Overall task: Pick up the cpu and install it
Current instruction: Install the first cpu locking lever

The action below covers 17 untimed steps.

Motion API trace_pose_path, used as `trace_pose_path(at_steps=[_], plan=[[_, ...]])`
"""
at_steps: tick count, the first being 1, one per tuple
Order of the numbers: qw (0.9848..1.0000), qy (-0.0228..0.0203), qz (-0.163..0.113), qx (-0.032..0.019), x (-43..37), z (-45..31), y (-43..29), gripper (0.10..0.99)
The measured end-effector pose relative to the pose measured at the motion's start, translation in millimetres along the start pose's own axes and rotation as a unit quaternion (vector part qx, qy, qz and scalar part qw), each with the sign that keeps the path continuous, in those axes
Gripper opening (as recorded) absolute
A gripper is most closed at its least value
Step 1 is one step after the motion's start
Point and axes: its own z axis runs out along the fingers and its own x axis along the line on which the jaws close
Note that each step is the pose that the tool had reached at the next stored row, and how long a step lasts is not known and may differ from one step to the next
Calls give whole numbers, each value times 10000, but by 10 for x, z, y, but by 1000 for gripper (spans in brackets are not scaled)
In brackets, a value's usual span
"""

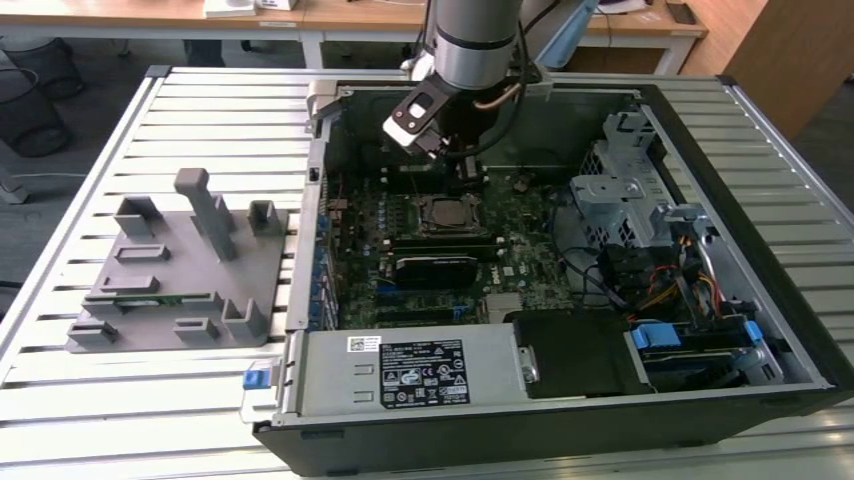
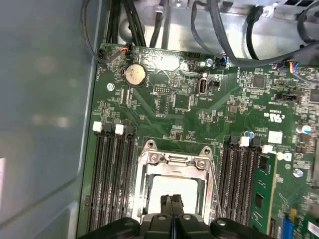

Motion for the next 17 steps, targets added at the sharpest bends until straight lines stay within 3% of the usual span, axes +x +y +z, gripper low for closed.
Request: trace_pose_path(at_steps=[7, 10, 15, 17], plan=[[10000, 0, 0, 0, 3, -255, 1, 106], [10000, 0, 0, 0, 4, -331, 2, 106], [10000, 0, -40, -4, 5, -365, 2, 106], [9998, 0, -196, -2, 5, -365, 1, 106]])
